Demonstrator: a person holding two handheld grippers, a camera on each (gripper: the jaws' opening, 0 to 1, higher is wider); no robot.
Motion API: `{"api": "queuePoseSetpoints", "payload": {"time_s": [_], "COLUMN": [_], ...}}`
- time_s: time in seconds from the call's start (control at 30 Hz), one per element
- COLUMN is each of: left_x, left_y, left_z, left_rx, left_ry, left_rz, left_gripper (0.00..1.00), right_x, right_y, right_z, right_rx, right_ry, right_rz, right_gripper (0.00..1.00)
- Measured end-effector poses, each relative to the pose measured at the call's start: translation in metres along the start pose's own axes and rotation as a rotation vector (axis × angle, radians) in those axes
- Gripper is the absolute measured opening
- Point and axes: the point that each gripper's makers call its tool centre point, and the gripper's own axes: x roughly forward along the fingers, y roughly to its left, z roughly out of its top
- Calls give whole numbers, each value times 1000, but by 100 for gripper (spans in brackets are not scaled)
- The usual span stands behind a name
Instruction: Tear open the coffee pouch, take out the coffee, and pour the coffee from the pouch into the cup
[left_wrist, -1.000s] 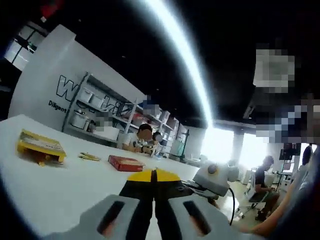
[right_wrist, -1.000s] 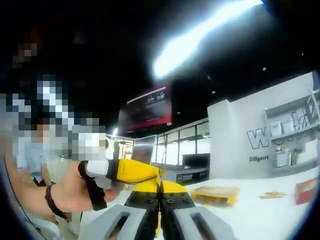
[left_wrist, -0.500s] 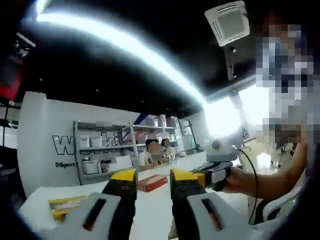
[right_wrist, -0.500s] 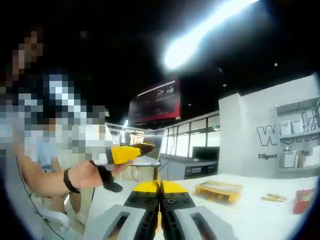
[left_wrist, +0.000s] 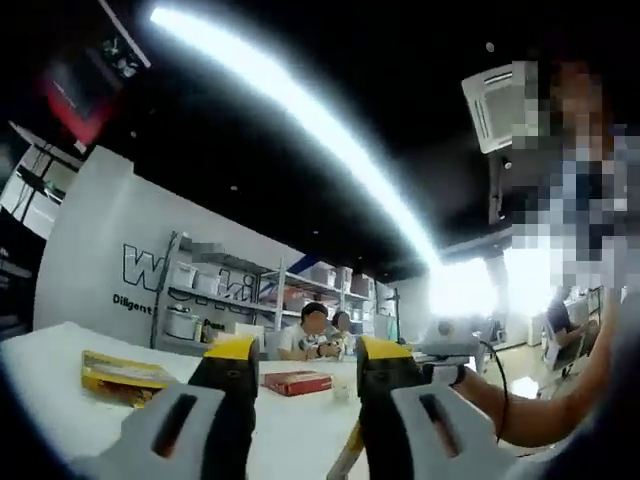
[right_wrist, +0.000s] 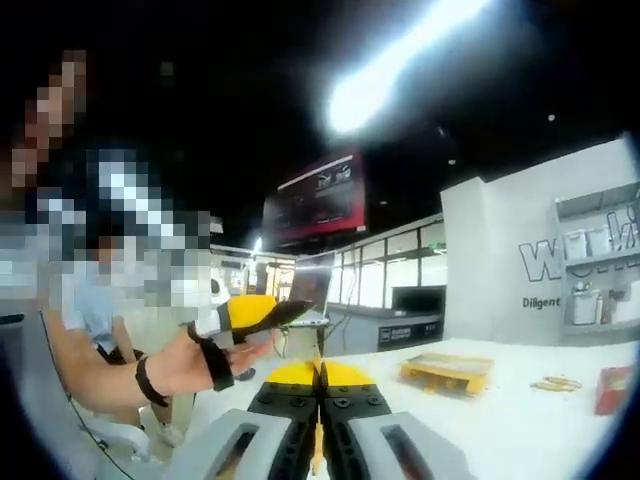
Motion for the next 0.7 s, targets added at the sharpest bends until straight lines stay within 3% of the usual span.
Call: {"api": "queuePoseSetpoints", "payload": {"time_s": [0.1,0.27,0.4,0.7], "left_x": [-3,-2,2,10], "left_y": [-2,-7,-10,-21], "left_z": [-7,-11,-23,-24], "left_rx": [-11,22,29,32], "left_ry": [7,38,118,135], "left_rz": [9,42,55,56], "left_gripper": [35,39,41,43], "right_x": [0,-7,-13,-20], "right_y": [0,-2,-3,-6], "right_z": [-2,2,6,13], "right_rx": [3,26,39,35], "right_ry": [4,-23,-47,-55], "right_rz": [-1,-16,-27,-45], "right_gripper": [0,0,0,0]}}
